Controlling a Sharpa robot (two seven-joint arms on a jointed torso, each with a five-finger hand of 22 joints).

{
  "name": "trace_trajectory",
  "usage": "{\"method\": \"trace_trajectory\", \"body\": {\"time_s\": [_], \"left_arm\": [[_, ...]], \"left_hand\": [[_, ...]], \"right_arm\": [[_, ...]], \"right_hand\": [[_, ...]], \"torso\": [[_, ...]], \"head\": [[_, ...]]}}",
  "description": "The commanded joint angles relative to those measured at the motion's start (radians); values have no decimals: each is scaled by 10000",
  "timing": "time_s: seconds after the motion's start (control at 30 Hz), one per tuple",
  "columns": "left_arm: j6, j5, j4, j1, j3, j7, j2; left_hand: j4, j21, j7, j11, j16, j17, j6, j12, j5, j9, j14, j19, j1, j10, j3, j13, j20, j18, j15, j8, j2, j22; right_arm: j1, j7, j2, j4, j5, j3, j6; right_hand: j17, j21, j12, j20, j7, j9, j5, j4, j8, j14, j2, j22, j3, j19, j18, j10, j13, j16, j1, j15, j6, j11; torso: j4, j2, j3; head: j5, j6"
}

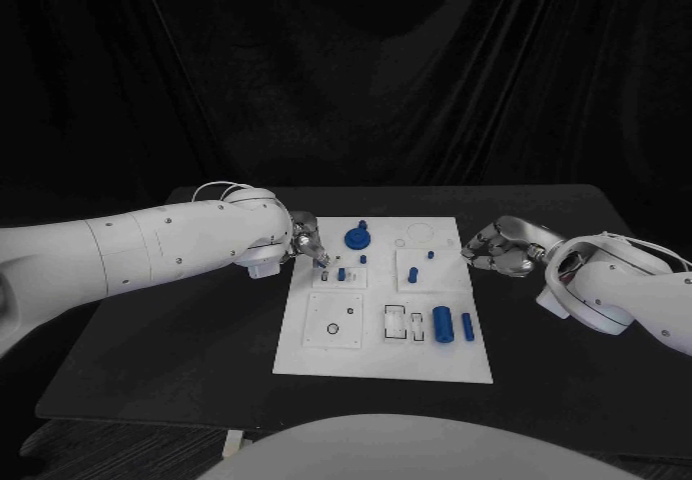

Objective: Assemble the parts on the task board

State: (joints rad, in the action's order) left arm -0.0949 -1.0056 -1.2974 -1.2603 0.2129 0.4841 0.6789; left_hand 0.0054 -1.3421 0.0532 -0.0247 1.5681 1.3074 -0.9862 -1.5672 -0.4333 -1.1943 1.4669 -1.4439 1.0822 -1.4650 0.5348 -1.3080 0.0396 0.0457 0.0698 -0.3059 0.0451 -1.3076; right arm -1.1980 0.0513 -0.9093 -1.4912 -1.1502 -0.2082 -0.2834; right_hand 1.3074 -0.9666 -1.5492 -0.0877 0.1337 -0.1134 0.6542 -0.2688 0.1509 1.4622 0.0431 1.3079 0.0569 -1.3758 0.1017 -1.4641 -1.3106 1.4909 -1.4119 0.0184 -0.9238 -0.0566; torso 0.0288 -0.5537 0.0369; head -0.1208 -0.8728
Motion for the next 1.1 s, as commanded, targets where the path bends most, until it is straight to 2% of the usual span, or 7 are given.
{"method": "trace_trajectory", "body": {"time_s": [0.03,0.33,0.7,1.1], "left_arm": [[-733,-39,67,-13,-5,319,-55],[-1065,-40,272,64,-4,513,-231],[-1039,-41,424,147,-4,537,-360],[-748,-41,475,225,-3,344,-399]], "left_hand": [[-119,-23,-194,-91,27,2634,-58,-36,151,20,1039,-16,-178,-1058,219,-2628,-36,76,81,9,-3,-1923],[-73,-44,-198,-93,27,2634,-50,-36,257,42,1039,-32,-225,-1058,191,-2628,-39,71,83,33,-17,-1930],[-71,-48,-201,-95,27,2634,-46,-36,263,47,1039,-36,-225,-1058,194,-2628,-40,69,84,39,-26,-1932],[-70,-46,-204,-98,27,2634,-33,-36,248,56,1039,-36,-214,-1058,211,-2628,-42,70,85,53,-54,-1932]], "right_arm": [[24,163,1,-11,-46,6,34],[30,154,32,-5,-46,6,39],[33,160,21,-5,-46,6,46],[34,157,36,14,-46,6,56]], "right_hand": [[1583,59,32,12,25,13,-14,0,-22,725,-12,1090,77,59,134,-683,-2184,-52,-73,-2,-44,29],[1583,59,32,12,25,13,-14,0,-22,725,-12,1090,77,59,134,-683,-2184,-52,-73,-2,-44,29],[1583,59,32,12,25,13,-14,0,-22,725,-12,1090,77,59,134,-683,-2184,-52,-73,-2,-44,29],[1590,61,31,11,26,13,-15,8,-21,727,-21,1091,122,58,133,-684,-2184,-45,-78,-4,-51,27]], "torso": [[12,-13,2],[0,-31,-5],[-8,-26,-7],[4,-16,1]], "head": [[-24,2],[-44,2],[-15,2],[-51,2]]}}
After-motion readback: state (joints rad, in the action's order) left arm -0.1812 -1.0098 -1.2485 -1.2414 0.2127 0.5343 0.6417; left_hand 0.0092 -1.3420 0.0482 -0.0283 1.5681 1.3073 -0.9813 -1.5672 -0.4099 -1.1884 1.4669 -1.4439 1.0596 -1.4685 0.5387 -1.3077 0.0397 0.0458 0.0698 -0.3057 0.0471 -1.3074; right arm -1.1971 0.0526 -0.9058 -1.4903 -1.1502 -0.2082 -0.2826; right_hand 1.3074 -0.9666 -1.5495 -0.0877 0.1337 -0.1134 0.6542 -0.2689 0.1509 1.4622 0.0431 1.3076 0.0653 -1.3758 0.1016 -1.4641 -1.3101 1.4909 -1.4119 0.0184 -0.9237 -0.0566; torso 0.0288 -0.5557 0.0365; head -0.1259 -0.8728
